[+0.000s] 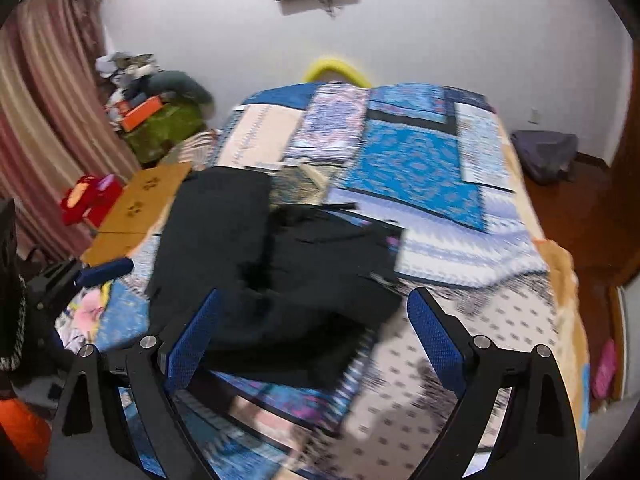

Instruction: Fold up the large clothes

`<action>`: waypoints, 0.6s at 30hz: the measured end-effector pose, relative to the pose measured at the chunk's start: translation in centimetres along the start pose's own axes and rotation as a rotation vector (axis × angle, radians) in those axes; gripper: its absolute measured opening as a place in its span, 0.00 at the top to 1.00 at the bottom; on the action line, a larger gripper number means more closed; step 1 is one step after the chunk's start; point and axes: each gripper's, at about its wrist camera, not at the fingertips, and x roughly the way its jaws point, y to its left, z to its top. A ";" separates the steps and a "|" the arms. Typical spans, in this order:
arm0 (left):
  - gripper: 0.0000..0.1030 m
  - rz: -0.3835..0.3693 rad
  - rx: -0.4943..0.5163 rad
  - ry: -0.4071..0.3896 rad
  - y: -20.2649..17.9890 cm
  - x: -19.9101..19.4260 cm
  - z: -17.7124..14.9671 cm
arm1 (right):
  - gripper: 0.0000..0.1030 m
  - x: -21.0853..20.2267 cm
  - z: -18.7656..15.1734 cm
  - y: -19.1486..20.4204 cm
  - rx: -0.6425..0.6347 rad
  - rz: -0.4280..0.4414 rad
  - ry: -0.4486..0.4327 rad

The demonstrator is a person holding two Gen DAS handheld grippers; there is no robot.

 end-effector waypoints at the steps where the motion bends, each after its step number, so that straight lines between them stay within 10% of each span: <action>1: 0.11 0.022 -0.013 -0.002 0.8 0.1 0.1 | 0.10 0.7 0.2 0.4 -0.002 0.010 0.008; 7: 0.11 0.080 -0.123 0.099 5.8 3.4 -1.3 | 0.10 5.4 -0.8 0.3 0.028 0.012 0.112; 18: 0.03 -0.053 -0.254 0.129 5.3 7.0 -5.2 | 0.05 8.7 -5.2 -5.2 0.206 0.098 0.286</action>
